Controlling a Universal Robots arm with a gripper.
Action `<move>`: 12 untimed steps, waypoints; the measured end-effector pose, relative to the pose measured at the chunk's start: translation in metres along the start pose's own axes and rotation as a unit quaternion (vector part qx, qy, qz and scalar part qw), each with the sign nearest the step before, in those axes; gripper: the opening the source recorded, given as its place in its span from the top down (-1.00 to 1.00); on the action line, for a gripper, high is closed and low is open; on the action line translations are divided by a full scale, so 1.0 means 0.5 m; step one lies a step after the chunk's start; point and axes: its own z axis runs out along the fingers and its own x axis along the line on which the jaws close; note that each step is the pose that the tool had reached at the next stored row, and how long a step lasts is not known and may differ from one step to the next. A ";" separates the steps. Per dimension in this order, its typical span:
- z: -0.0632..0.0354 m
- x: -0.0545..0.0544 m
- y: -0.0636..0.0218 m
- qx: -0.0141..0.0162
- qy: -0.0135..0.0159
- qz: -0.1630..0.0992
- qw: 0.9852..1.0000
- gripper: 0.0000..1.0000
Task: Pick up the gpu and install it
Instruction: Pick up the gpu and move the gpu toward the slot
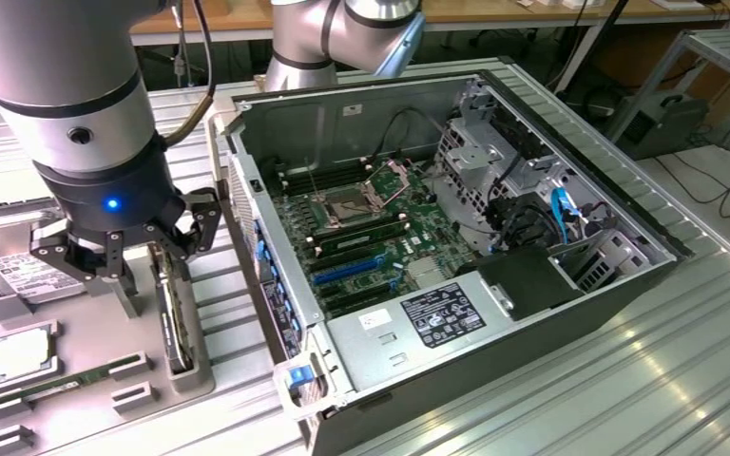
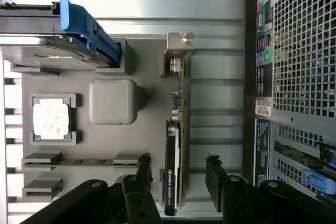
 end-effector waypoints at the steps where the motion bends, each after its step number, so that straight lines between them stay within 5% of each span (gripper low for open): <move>1: 0.000 0.000 0.000 0.000 0.000 0.000 1.000 -0.08; 12: 0.019 0.000 -0.001 0.000 0.002 0.000 1.000 -0.08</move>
